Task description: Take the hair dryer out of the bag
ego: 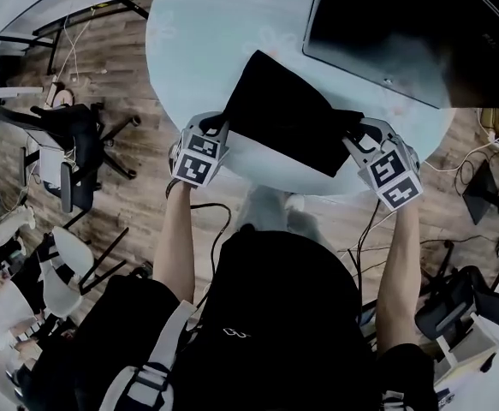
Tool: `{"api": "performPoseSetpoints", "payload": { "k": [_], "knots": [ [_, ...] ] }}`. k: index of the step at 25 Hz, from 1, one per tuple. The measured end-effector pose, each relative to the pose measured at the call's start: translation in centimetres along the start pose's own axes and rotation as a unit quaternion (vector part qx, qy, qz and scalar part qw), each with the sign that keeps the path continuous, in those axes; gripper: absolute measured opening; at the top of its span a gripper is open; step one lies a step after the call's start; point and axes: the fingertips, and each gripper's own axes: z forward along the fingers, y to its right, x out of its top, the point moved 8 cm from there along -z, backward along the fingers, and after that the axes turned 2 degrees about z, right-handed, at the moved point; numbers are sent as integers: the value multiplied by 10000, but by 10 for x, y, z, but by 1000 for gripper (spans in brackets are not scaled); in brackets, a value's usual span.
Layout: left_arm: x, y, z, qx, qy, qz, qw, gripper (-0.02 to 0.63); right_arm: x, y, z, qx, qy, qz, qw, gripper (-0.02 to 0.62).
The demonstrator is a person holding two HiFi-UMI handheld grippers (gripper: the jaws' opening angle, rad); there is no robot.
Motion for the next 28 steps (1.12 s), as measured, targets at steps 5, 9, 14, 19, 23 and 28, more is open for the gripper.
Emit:
{"api": "performPoseSetpoints", "payload": {
  "k": [5, 9, 14, 19, 23, 28],
  "knots": [
    [8, -6, -4, 205, 118, 63, 9997, 20, -2, -1, -16, -101, 52, -39, 9999, 117],
    [15, -14, -18, 397, 238, -85, 9989, 17, -6, -2, -28, -150, 96, 6, 9998, 115],
    [18, -27, -29, 510, 336, -207, 9979, 17, -9, -2, -39, -198, 158, 50, 9997, 115],
    [19, -36, -36, 588, 384, -223, 9973, 17, -15, -3, -49, -236, 164, 49, 9996, 114],
    [23, -41, -40, 684, 387, -164, 9968, 17, -19, -3, -57, -247, 140, 16, 9996, 112],
    [30, -50, -48, 853, 474, -162, 9951, 17, -23, -4, -63, -226, 154, 27, 9996, 112]
  ]
}}
